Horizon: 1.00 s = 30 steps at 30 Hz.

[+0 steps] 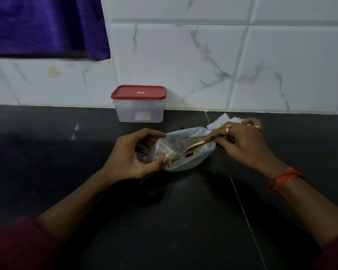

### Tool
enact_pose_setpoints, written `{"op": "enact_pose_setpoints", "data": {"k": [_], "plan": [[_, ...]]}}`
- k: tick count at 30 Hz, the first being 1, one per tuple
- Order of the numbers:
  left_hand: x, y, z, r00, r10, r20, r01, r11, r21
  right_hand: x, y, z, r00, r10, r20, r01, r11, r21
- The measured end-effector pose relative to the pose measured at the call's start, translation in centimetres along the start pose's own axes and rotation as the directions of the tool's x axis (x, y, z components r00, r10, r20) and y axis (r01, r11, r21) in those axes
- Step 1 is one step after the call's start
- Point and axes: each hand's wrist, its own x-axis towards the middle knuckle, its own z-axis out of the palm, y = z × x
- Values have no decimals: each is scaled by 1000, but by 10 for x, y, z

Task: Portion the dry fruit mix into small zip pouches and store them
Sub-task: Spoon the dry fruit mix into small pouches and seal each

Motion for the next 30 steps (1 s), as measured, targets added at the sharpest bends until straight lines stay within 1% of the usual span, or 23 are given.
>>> {"op": "enact_pose_setpoints", "data": {"k": [2,5,9,14,18,24,30], "plan": [[0,0,0,1000,-1,4,1,1000,-7,1,3,0,999,53,-13,-53,998,20],[0,0,0,1000,0,14,0,1000,-13,1,5,1,990,141,9,-141,983,116],[0,0,0,1000,-6,18,6,1000,-16,0,-1,0,981,185,65,-195,958,210],[0,0,1,1000,-7,17,7,1000,-13,-2,-8,2,943,251,218,-312,895,320],[0,0,1,1000,-4,16,5,1000,-10,-2,-13,4,920,276,277,-364,863,349],[0,1,1,1000,-7,6,7,1000,-13,-2,-15,8,893,339,297,-437,813,386],[0,2,1,1000,-14,11,14,1000,-16,-3,-24,6,884,365,293,-457,809,370]]}}
